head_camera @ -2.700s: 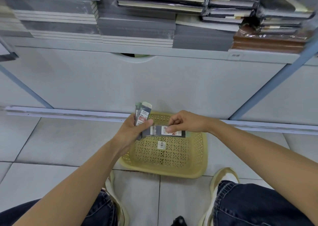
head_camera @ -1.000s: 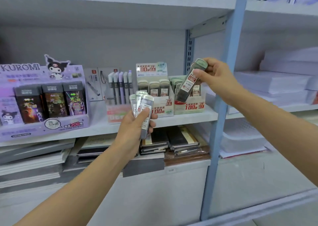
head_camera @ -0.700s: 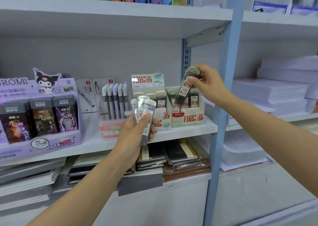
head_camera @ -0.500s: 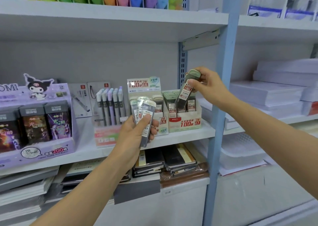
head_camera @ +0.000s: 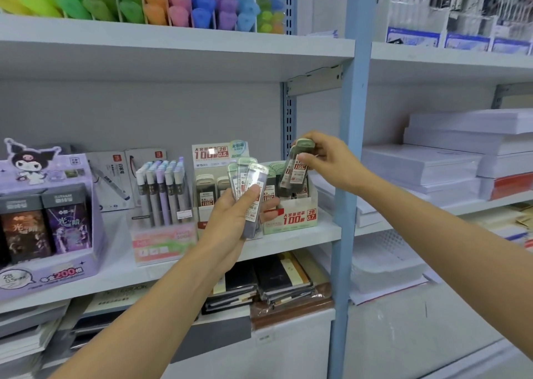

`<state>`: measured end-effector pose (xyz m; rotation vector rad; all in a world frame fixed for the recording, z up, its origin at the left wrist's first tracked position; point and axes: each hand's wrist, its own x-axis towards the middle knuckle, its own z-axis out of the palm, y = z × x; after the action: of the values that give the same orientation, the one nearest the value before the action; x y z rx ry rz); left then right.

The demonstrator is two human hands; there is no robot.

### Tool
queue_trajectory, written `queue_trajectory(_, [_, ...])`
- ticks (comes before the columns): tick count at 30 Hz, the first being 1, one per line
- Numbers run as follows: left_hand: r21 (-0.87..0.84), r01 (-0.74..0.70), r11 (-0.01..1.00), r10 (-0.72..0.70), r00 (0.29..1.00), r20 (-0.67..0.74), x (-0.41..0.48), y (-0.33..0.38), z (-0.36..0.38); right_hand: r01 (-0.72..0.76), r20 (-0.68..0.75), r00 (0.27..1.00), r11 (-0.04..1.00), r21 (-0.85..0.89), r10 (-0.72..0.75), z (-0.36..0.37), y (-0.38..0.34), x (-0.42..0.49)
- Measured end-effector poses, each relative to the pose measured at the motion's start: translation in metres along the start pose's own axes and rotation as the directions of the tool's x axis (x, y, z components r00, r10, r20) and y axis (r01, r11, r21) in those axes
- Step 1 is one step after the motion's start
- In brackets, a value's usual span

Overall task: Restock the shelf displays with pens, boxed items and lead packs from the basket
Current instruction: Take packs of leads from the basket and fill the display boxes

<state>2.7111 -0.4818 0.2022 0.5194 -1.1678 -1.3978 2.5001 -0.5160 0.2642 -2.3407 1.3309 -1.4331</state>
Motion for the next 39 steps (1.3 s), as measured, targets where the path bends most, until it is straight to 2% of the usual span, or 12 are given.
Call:
queue_trajectory(3, [0.008, 0.002, 1.0, -0.002, 1.0, -0.009, 0.002, -0.003, -0.002, 0.008, 0.055, 0.998, 0.997, -0.074, -0.004, 0.003, 0.001, 0.004])
queue_trajectory(7, [-0.004, 0.011, 1.0, -0.011, 1.0, -0.025, 0.007, -0.006, -0.003, -0.063, 0.134, 0.988, 0.993, -0.1, 0.076, -0.001, 0.001, 0.013])
queue_trajectory(10, [-0.006, 0.012, 1.0, -0.012, 1.0, -0.024, 0.008, -0.007, -0.003, -0.04, 0.16, 0.985, 0.989, -0.14, 0.063, -0.006, -0.001, 0.017])
queue_trajectory(14, [-0.004, 0.008, 1.0, -0.008, 1.0, -0.026, 0.009, -0.007, -0.006, 0.006, 0.05, 0.999, 0.995, -0.099, -0.001, -0.013, -0.003, 0.02])
queue_trajectory(20, [-0.018, 0.005, 1.0, -0.005, 1.0, -0.02, 0.008, -0.002, -0.008, 0.017, -0.092, 0.996, 0.998, 0.056, -0.012, -0.01, -0.006, 0.026])
queue_trajectory(25, [-0.105, 0.035, 0.994, -0.038, 0.999, -0.022, 0.01, 0.001, -0.006, 0.054, -0.217, 0.976, 0.99, 0.134, -0.024, -0.003, -0.008, 0.038])
queue_trajectory(31, [-0.138, 0.065, 0.988, -0.075, 0.995, -0.064, 0.014, 0.005, -0.004, -0.003, -0.102, 0.995, 0.996, 0.094, 0.013, 0.013, -0.006, 0.058])
queue_trajectory(39, [-0.127, 0.07, 0.989, -0.075, 0.997, -0.031, 0.015, 0.011, -0.006, 0.07, -0.024, 0.997, 0.987, 0.142, -0.067, -0.011, -0.006, 0.064])
